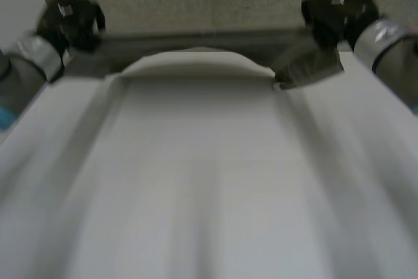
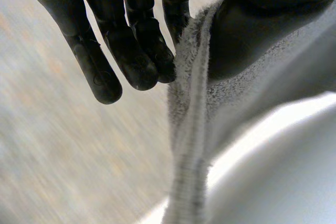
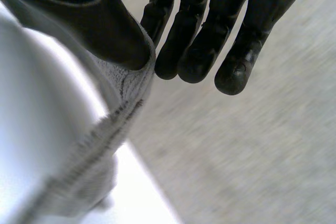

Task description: Fold the towel.

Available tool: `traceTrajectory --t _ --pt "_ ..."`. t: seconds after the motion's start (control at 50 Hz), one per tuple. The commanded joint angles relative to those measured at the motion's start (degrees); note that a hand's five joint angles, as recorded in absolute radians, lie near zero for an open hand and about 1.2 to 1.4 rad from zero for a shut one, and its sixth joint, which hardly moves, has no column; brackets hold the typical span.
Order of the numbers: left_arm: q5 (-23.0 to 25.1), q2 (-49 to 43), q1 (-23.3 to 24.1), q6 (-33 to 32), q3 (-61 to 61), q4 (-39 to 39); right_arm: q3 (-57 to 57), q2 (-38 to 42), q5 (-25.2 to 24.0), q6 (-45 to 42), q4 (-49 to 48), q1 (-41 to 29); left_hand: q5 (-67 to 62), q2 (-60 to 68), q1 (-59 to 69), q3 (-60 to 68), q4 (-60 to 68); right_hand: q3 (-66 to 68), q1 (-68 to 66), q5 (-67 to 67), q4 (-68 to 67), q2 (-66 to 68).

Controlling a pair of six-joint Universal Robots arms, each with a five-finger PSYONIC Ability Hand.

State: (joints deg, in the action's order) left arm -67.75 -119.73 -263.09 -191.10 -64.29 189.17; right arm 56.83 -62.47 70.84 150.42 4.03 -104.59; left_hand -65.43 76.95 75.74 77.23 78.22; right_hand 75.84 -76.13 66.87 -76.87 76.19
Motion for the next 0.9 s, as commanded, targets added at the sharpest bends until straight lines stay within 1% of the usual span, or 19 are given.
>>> traceTrajectory --t 0.02,0.04,0.06,0.14,0.2,0.22,0.24,0.28,0.34,0.52,0.58,0.6,0.62,0.64,0.66,0.72,0.76,0.84,0.9 --pt "6.4 0.7 -3.8 -8.8 -20.2 3.7 19.9 -1.7 -2.7 -2.9 -2.1 0.9 -4.6 3.0 4.3 2.8 1.8 4.2 -3.9 3.1 -3.1 3.8" --pt "6.4 0.7 -3.8 -8.9 -20.3 3.8 22.9 -1.9 -3.2 -4.0 -2.6 1.2 -4.6 3.0 4.3 2.8 1.8 4.2 -3.9 3.1 -3.1 3.8" --pt "6.7 0.8 -5.0 -11.4 -23.0 3.8 26.0 -1.9 -3.9 -5.2 -3.0 1.6 -4.6 3.0 4.3 2.8 1.8 4.2 -3.9 3.1 -3.1 3.8" --pt "6.8 1.1 -6.1 -16.6 -28.0 3.8 30.6 -3.1 -4.2 -7.5 -3.1 1.6 -4.6 3.0 4.3 2.8 1.8 4.2 -3.9 3.1 -3.1 3.8" --pt "6.8 1.3 -6.2 -17.6 -29.2 3.8 34.0 -5.7 -4.2 -8.9 -3.1 1.6 -4.6 3.0 4.3 2.8 1.8 4.2 -3.9 3.1 -3.1 3.8" --pt "6.8 1.9 -6.3 -18.0 -30.3 3.8 35.4 -8.1 -4.2 -8.7 -3.1 1.6 -4.6 3.0 4.3 2.8 1.8 4.2 -3.9 3.1 -3.1 3.8" --pt "6.7 3.1 -6.7 -18.0 -31.1 3.7 35.5 -8.1 -4.2 -8.7 -3.1 1.6 -4.6 3.0 4.3 2.8 1.8 4.2 -3.9 3.1 -3.1 3.8" --pt "6.7 4.6 -7.4 -18.0 -32.0 3.8 38.1 -12.7 -4.2 -8.2 -3.1 1.9 -4.6 3.0 4.3 2.8 1.8 4.2 -3.9 3.1 -3.1 3.8" --pt "6.7 7.2 -8.6 -17.9 -34.0 3.8 40.6 -15.0 -4.3 -8.0 -3.2 2.4 -4.6 3.0 4.3 2.8 1.8 4.2 -3.9 3.1 -3.1 3.8" --pt "6.8 13.5 -9.5 -17.8 -39.5 3.2 45.8 -16.0 -4.5 -8.3 -3.2 6.7 -4.6 3.0 4.3 2.8 1.8 4.2 -3.9 3.1 -3.1 3.8" --pt "7.2 15.2 -9.9 -17.9 -40.4 3.1 47.2 -18.4 -4.7 -8.4 -3.0 8.3 -4.6 3.0 4.3 2.8 1.8 4.2 -3.9 3.1 -3.1 3.8" --pt "7.7 17.1 -10.2 -17.8 -41.4 3.0 47.9 -20.4 -4.7 -8.5 -2.6 9.3 -4.6 3.0 4.3 2.8 1.8 4.2 -3.9 3.1 -3.1 3.8" --pt "8.6 19.2 -10.6 -17.8 -42.5 2.9 47.9 -20.4 -4.7 -8.5 -2.6 9.3 -4.6 3.0 4.3 2.8 1.8 4.2 -3.9 3.1 -3.1 3.8" --pt "8.6 19.2 -10.6 -17.8 -42.5 2.9 48.5 -22.4 -5.0 -8.4 -2.4 10.2 -4.6 3.0 4.3 2.8 1.8 4.2 -3.9 3.1 -3.1 3.8" --pt "9.8 21.5 -10.8 -17.6 -43.4 2.6 49.0 -24.3 -5.5 -8.1 -2.2 11.1 -4.6 3.0 4.3 2.8 1.8 4.2 -3.9 3.1 -3.1 3.8" --pt "11.9 26.4 -11.2 -16.4 -44.9 1.4 49.3 -25.9 -6.5 -7.9 -1.7 11.8 -4.6 3.0 4.3 2.8 1.8 4.2 -3.9 3.1 -3.1 3.8" --pt "12.7 28.3 -11.3 -15.7 -45.2 0.5 50.2 -28.9 -8.9 -6.6 0.2 12.7 -4.6 3.0 4.3 2.8 1.8 4.2 -3.9 3.1 -3.1 3.8" --pt "14.0 31.9 -11.4 -12.8 -46.0 -1.6 50.5 -30.5 -11.3 -4.3 2.7 13.0 -4.6 3.0 4.3 2.8 1.8 4.2 -3.9 3.1 -3.1 3.8" --pt "14.1 32.3 -11.4 -11.9 -46.3 -1.6 51.0 -30.8 -13.0 -2.1 3.7 12.9 -4.6 3.0 4.3 2.8 1.8 4.2 -3.9 3.1 -3.1 3.8"
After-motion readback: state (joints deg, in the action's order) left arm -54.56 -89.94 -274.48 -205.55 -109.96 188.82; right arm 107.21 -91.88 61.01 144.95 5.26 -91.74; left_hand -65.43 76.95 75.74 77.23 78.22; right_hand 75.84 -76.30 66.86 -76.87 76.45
